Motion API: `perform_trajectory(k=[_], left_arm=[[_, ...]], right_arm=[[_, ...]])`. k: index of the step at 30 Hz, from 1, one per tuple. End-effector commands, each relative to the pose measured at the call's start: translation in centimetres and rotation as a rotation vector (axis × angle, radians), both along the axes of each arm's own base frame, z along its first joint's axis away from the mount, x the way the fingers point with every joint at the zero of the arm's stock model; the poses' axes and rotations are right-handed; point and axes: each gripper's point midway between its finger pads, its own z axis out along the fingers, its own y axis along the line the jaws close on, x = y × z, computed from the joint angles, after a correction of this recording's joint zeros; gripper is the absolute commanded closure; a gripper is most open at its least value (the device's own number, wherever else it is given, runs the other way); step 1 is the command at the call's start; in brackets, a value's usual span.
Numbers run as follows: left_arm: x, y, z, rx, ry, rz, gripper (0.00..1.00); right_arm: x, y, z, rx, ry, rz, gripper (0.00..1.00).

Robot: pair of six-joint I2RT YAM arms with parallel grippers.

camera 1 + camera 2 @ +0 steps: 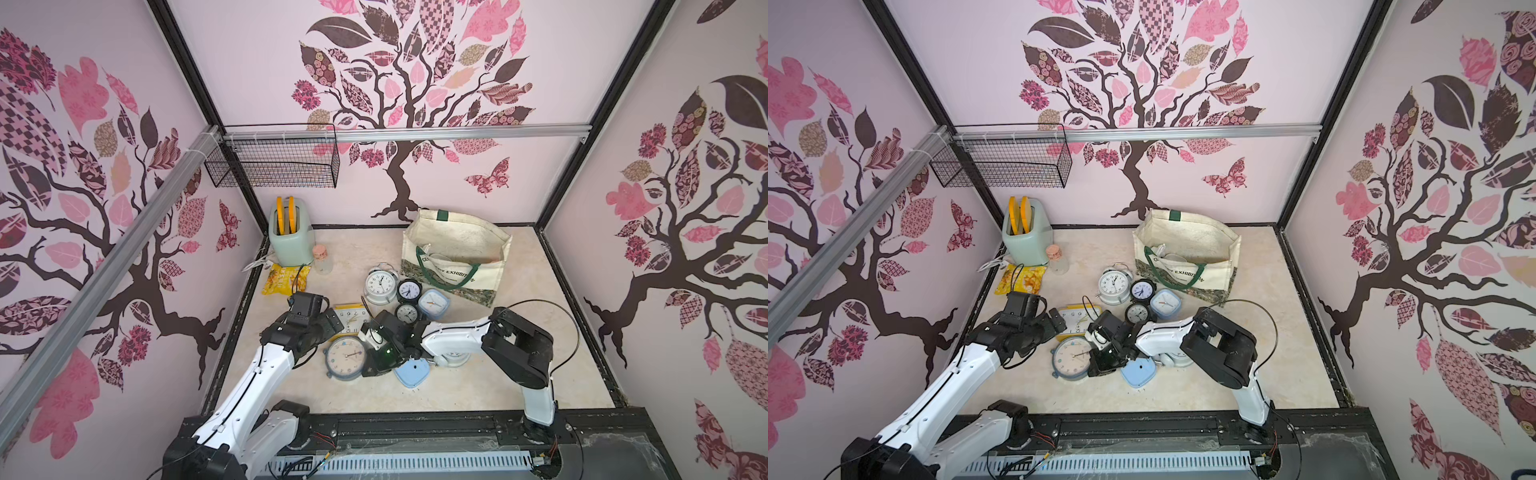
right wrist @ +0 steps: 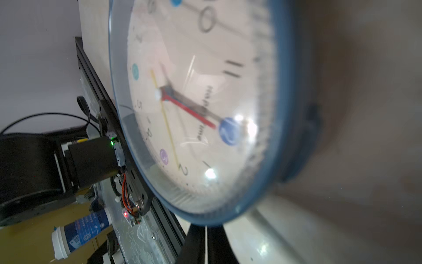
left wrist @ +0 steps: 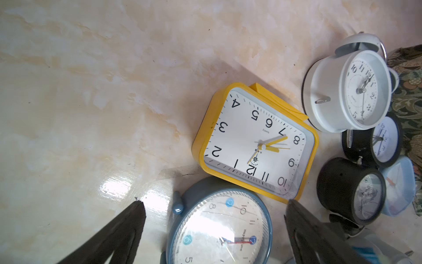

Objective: Put the alarm clock into the canvas bag
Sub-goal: Move the alarm to the center of the board.

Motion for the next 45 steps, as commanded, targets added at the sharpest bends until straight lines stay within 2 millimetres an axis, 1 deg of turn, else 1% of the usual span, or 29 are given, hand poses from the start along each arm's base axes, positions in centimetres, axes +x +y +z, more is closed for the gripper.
perform_trajectory(k=[1, 5, 7, 8, 10, 12, 15, 16, 18, 21, 23, 25, 28, 29, 30, 33, 36, 38, 41, 45], left_arm=[[0.8, 0.4, 0.6, 0.027, -0.031, -0.001, 0.02], [1.2, 0.8, 1.0, 0.060, -0.031, 0.004, 0.02], [1.2, 1.2, 1.1, 0.080, -0.032, 0.007, 0.02], [1.2, 1.4, 1.1, 0.085, -0.033, 0.008, 0.02], [1.0, 1.7, 0.8, 0.080, -0.011, 0.021, 0.02], [0.1, 2.1, 0.1, 0.053, 0.041, 0.055, 0.02], [-2.4, 3.0, -0.6, 0.013, 0.134, 0.158, 0.02], [-3.0, 2.9, -1.0, -0.008, 0.147, 0.179, 0.02], [-4.1, 2.0, -1.5, -0.074, 0.169, 0.189, 0.02], [-5.7, 0.9, -2.6, -0.160, 0.214, 0.206, 0.02], [-6.7, 0.9, -3.3, -0.170, 0.244, 0.231, 0.02], [-7.6, 1.5, -3.7, -0.141, 0.272, 0.263, 0.02], [-8.1, 1.8, -3.9, -0.105, 0.275, 0.287, 0.02], [-8.0, 1.5, -4.3, -0.123, 0.275, 0.288, 0.02], [-7.6, 0.8, -4.8, -0.160, 0.265, 0.266, 0.02], [-7.5, -0.5, -5.8, -0.224, 0.276, 0.252, 0.02], [-7.5, -1.1, -5.8, -0.229, 0.265, 0.236, 0.02], [-7.1, -1.9, -5.6, -0.257, 0.247, 0.214, 0.02], [-6.4, -2.9, -5.5, -0.301, 0.224, 0.198, 0.02], [-5.0, -2.9, -5.7, -0.277, 0.184, 0.186, 0.02]], right_arm=[[4.1, 1.9, 0.4, 0.041, -0.028, -0.087, 0.91], [7.3, 4.3, 0.7, 0.090, -0.044, -0.124, 0.91], [8.5, 5.6, 1.1, 0.122, -0.038, -0.122, 0.91], [9.0, 5.9, 1.3, 0.133, -0.034, -0.121, 0.91], [9.6, 6.0, 2.2, 0.154, -0.037, -0.120, 0.90], [9.7, 5.2, 3.4, 0.148, -0.074, -0.113, 0.89], [9.3, 3.4, 4.9, 0.114, -0.137, -0.100, 0.85], [9.1, 2.7, 5.3, 0.108, -0.148, -0.098, 0.84], [8.7, 1.5, 6.1, 0.089, -0.170, -0.091, 0.81], [8.4, -0.1, 7.5, 0.069, -0.205, -0.091, 0.73], [8.0, -0.7, 8.0, 0.061, -0.209, -0.077, 0.66], [7.8, -1.2, 8.1, 0.036, -0.209, -0.057, 0.61], [7.4, -2.2, 8.4, 0.027, -0.224, -0.055, 0.53], [7.4, -2.5, 8.5, 0.030, -0.225, -0.055, 0.51], [7.3, -2.7, 8.8, 0.034, -0.229, -0.054, 0.48], [7.3, -3.3, 9.1, 0.025, -0.244, -0.053, 0.39], [7.2, -3.8, 9.2, 0.016, -0.251, -0.053, 0.28], [7.1, -3.9, 9.0, 0.012, -0.251, -0.049, 0.23], [7.4, -4.4, 8.7, -0.003, -0.251, -0.053, 0.21], [7.8, -4.9, 8.8, -0.006, -0.252, -0.059, 0.21]])
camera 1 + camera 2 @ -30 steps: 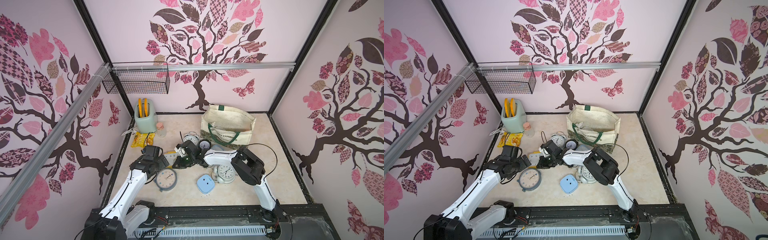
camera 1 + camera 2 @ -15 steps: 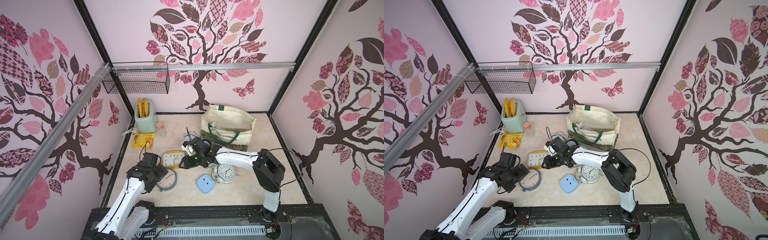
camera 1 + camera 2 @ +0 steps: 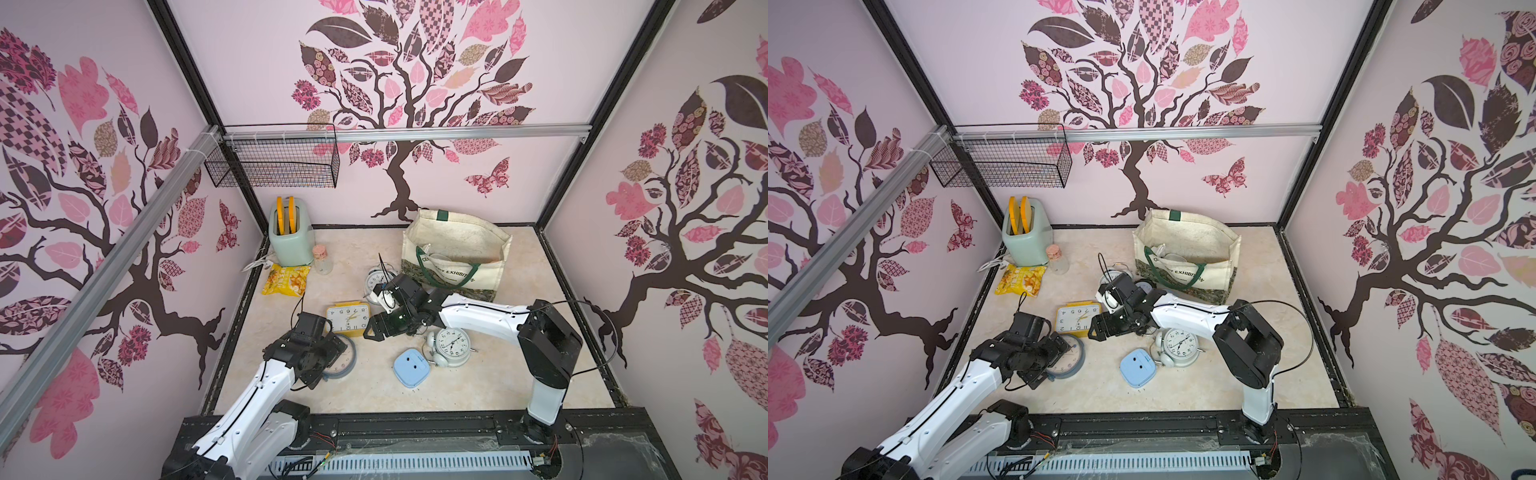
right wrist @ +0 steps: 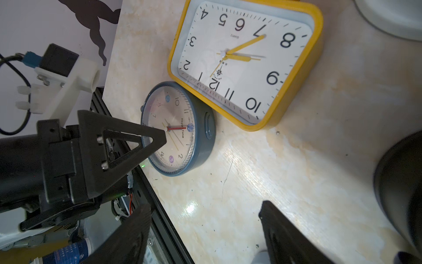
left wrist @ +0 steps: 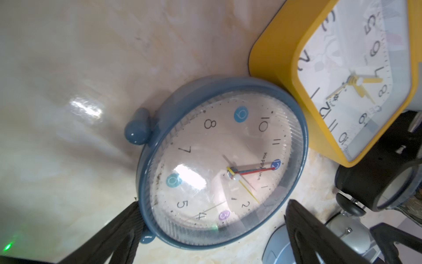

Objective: Put the alarm clock into the canvas bag
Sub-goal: Move the alarm to the center of the board.

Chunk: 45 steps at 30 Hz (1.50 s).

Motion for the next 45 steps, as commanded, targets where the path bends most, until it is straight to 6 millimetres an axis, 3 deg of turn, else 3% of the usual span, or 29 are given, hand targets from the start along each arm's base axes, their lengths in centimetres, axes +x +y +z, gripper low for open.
perform_trajectory(k=[1, 9, 14, 24, 34, 38, 40, 42, 45], left_arm=[[1.7, -0.3, -0.4, -0.001, -0.053, 0.002, 0.02], [5.5, -3.2, -0.6, -0.077, -0.126, -0.023, 0.02], [7.3, -6.7, 0.4, -0.101, -0.153, -0.101, 0.02], [6.5, -12.4, 0.9, -0.199, -0.147, -0.191, 0.02], [5.8, -8.8, 6.2, -0.018, -0.329, -0.380, 0.02], [5.6, -6.0, 7.1, 0.116, -0.335, -0.455, 0.02], [6.2, -6.1, 7.9, 0.118, -0.365, -0.532, 0.02], [6.7, -5.6, 7.7, 0.146, -0.344, -0.563, 0.03], [6.7, -5.1, 6.2, 0.107, -0.234, -0.531, 0.15]], right_arm=[[0.3, -1.4, 1.4, -0.003, -0.032, -0.006, 0.20], [1.0, -3.4, 1.6, -0.015, -0.044, -0.043, 0.16], [1.8, -5.3, 1.1, -0.045, -0.031, -0.093, 0.11], [2.0, -7.5, -0.5, -0.124, -0.029, -0.155, 0.05], [1.4, -8.6, 1.2, -0.102, -0.071, -0.153, 0.00], [0.3, -9.1, 0.5, -0.092, -0.049, -0.137, 0.00], [-0.7, -9.0, -0.3, -0.093, -0.003, -0.114, 0.02], [-1.3, -8.9, -0.9, -0.098, 0.006, -0.107, 0.04], [-1.7, -8.6, -1.4, -0.100, 0.020, -0.108, 0.07]])
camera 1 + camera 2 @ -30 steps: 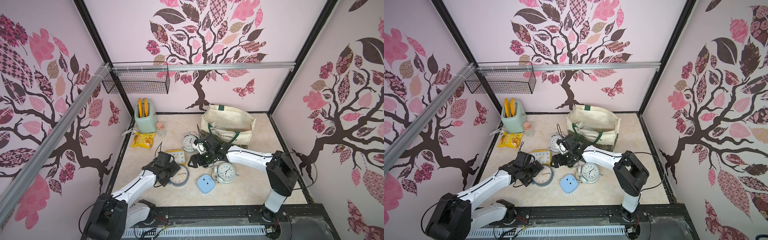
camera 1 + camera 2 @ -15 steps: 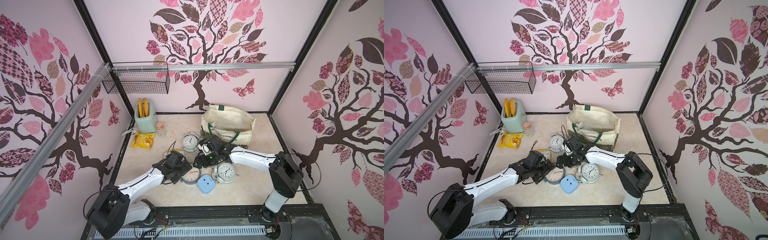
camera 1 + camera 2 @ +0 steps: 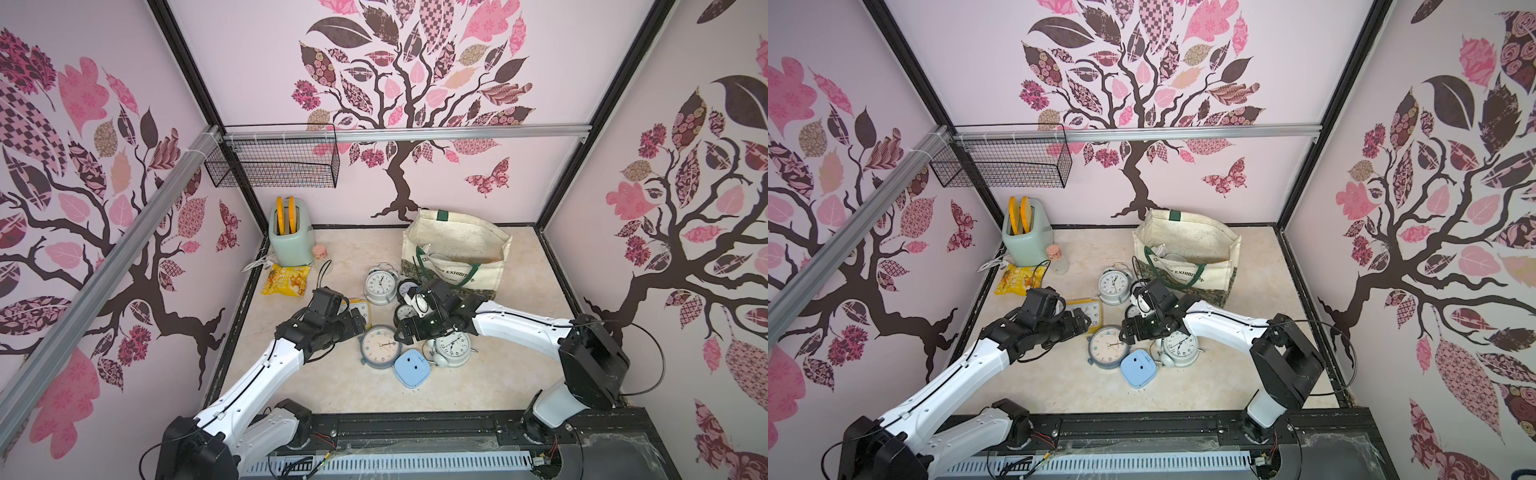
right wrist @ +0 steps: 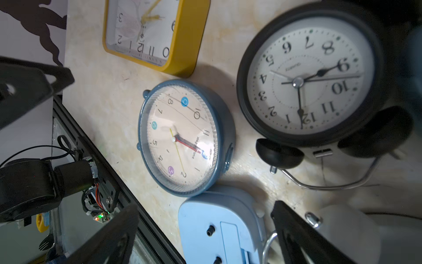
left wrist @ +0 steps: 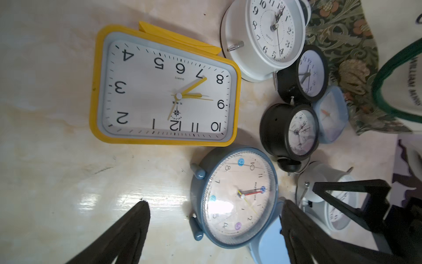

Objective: Put the alarm clock into the canvas bag
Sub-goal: Move the alarm to the center of the board.

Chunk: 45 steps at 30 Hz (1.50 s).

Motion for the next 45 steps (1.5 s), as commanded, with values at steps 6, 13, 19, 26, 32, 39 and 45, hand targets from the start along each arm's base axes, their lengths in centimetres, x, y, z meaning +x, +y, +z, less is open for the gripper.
perform_trajectory(k=[6, 13, 19, 26, 32, 39, 45], left_arm=[[-0.3, -1.5, -3.0, -0.058, 0.152, -0.049, 0.34], [1.4, -0.9, -5.4, -0.005, 0.199, 0.026, 0.37], [3.8, -0.4, -7.0, 0.014, 0.194, 0.078, 0.38], [8.9, 1.2, -7.0, 0.021, 0.136, 0.145, 0.40], [10.0, 2.1, -6.2, -0.022, 0.154, 0.076, 0.31], [4.1, 2.0, -4.1, -0.037, 0.182, 0.005, 0.23], [0.5, 3.7, -3.0, -0.031, 0.141, 0.086, 0.14]], right_arm=[[-0.9, 0.6, -0.8, 0.006, 0.041, 0.022, 0.07], [-1.0, 1.0, -1.9, -0.024, 0.063, 0.035, 0.09], [-1.4, 1.9, -2.7, -0.026, 0.084, 0.055, 0.14], [-1.0, 3.0, -3.9, -0.023, 0.109, 0.065, 0.26], [-0.1, 4.5, -4.7, -0.011, 0.117, 0.078, 0.36], [2.1, 6.9, -5.3, -0.001, 0.081, 0.110, 0.52], [5.1, 10.4, -5.7, 0.026, 0.027, 0.170, 0.57]])
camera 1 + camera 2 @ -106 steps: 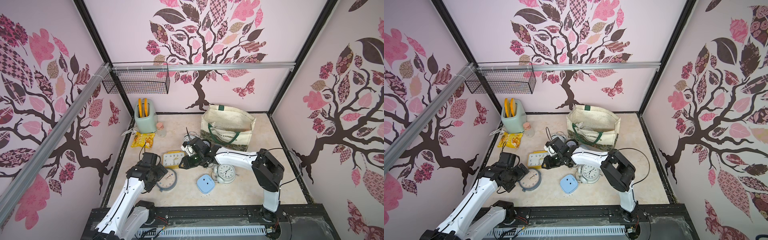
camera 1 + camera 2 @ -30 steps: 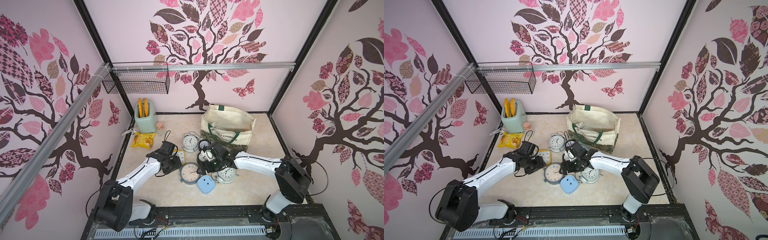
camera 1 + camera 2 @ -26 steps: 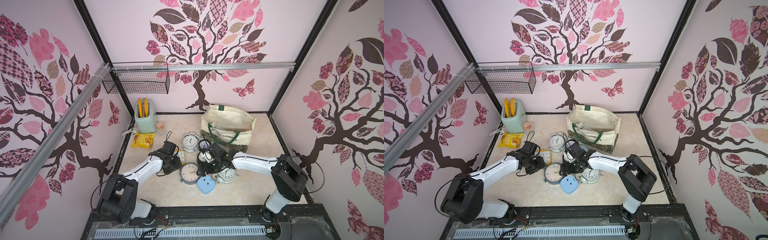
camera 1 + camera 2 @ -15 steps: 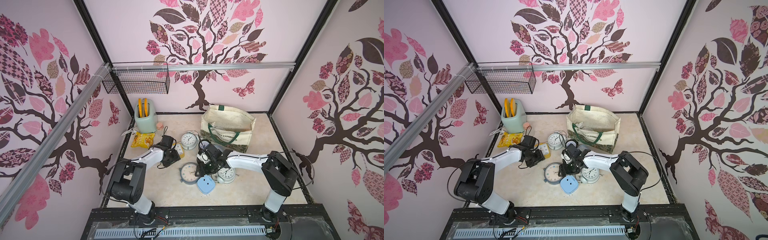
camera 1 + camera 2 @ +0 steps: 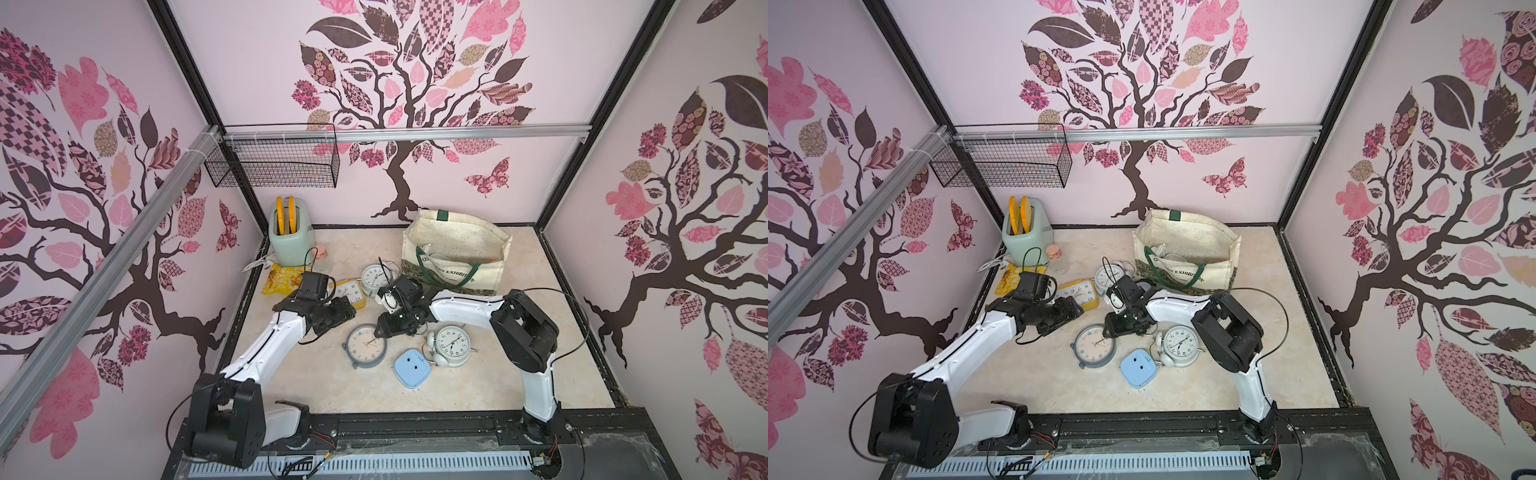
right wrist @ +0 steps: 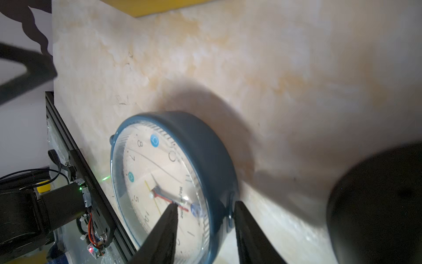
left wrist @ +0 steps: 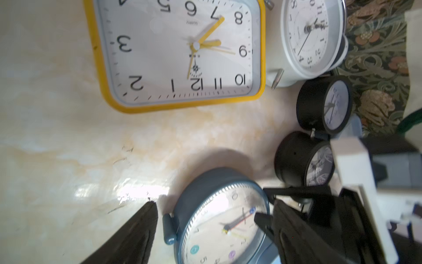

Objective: Put the alarm clock into the canvas bag
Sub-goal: Move the alarm to the center of the board.

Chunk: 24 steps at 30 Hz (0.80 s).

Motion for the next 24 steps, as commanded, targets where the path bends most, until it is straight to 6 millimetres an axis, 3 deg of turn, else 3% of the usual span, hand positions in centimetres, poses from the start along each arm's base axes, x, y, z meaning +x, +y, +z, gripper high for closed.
perform_trajectory(k=[1, 4, 6, 9, 12, 16, 24], left_arm=[[-2.9, 1.2, -1.4, 0.031, 0.054, 0.043, 0.11], [-3.7, 1.7, -1.8, 0.022, 0.038, 0.085, 0.02], [-4.4, 1.7, -2.3, 0.015, 0.056, 0.088, 0.02], [-5.5, 1.5, -3.6, 0.005, 0.103, 0.101, 0.02], [-6.3, 0.5, -4.0, -0.025, 0.119, 0.094, 0.02], [-7.4, -1.4, -4.2, -0.084, 0.119, 0.096, 0.02], [-7.5, -4.1, -4.6, -0.173, 0.092, 0.088, 0.02]], right_arm=[[1.1, 2.2, -1.4, 0.017, -0.006, 0.059, 0.59], [1.7, 4.3, -1.6, 0.070, 0.015, 0.080, 0.60], [2.4, 5.1, -0.9, 0.104, 0.006, 0.074, 0.60], [3.4, 5.1, 1.9, 0.120, -0.059, 0.054, 0.55], [4.3, 3.7, 4.6, 0.114, -0.104, 0.008, 0.47], [5.5, 0.9, 5.8, 0.088, -0.061, -0.071, 0.38], [5.3, -2.7, 9.9, 0.099, -0.126, -0.133, 0.13]])
